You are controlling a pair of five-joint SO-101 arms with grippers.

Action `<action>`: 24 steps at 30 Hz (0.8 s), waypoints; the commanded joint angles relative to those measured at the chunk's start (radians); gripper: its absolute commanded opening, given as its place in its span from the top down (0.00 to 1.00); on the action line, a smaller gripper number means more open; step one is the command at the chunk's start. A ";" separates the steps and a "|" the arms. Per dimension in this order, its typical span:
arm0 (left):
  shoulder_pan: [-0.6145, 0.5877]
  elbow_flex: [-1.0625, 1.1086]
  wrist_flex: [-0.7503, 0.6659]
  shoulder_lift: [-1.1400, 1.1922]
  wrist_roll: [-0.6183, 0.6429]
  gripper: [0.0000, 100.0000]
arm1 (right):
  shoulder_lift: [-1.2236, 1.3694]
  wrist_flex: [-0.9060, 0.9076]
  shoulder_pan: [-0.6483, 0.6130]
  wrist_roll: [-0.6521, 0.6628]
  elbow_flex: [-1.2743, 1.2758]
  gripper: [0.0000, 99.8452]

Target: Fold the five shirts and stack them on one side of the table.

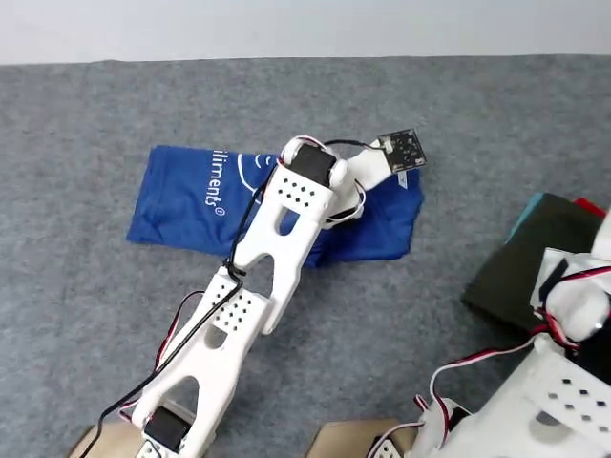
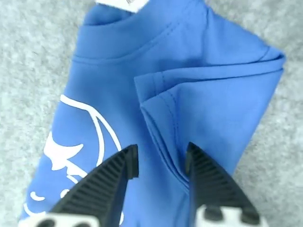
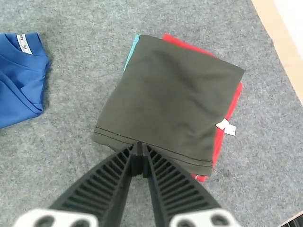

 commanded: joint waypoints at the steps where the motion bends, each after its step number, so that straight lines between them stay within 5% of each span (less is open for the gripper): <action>1: -0.003 -0.047 0.031 -0.109 -0.005 0.83 | -0.015 0.038 0.007 0.005 -0.002 0.99; 13: 0.031 0.297 0.028 -0.333 0.020 0.83 | -0.016 0.038 0.007 0.005 -0.002 0.99; 24: 0.048 0.351 0.032 -0.342 0.032 0.83 | -0.019 0.038 0.007 0.003 0.074 0.99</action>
